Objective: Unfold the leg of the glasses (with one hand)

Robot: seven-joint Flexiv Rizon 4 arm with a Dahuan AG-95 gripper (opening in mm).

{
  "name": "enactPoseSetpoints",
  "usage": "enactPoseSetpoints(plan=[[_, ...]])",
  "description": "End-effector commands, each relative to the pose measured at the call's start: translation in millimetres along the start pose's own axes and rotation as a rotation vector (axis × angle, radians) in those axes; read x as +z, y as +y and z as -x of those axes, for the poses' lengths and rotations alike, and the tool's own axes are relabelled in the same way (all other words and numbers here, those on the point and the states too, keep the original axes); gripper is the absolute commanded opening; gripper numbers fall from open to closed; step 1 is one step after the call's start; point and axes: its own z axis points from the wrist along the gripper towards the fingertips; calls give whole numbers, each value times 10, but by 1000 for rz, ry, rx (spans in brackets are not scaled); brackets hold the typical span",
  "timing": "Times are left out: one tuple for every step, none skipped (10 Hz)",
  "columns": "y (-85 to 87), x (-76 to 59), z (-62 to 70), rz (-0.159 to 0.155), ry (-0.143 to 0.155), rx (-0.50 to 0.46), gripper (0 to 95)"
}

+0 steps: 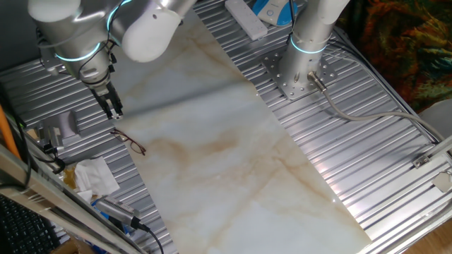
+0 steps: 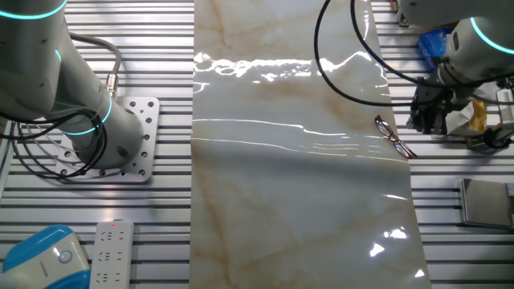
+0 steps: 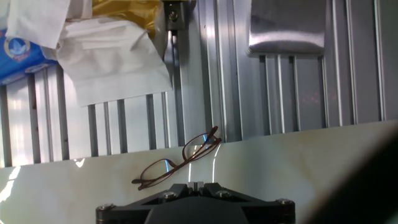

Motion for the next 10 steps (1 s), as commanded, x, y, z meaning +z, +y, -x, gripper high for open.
enactPoseSetpoints(plan=[[-5,-6,-21,1,-6,4,0],[-5,-6,-21,1,-6,8,0],[-5,-6,-21,5,-6,13,0],[-5,-6,-21,7,-10,16,0],[-5,-6,-21,7,-11,19,0],[-5,-6,-21,8,-12,20,0],[-5,-6,-21,10,-12,18,0],[-5,-6,-21,10,-12,13,0],[-5,-6,-21,11,-9,6,0],[-5,-6,-21,16,-10,14,0]])
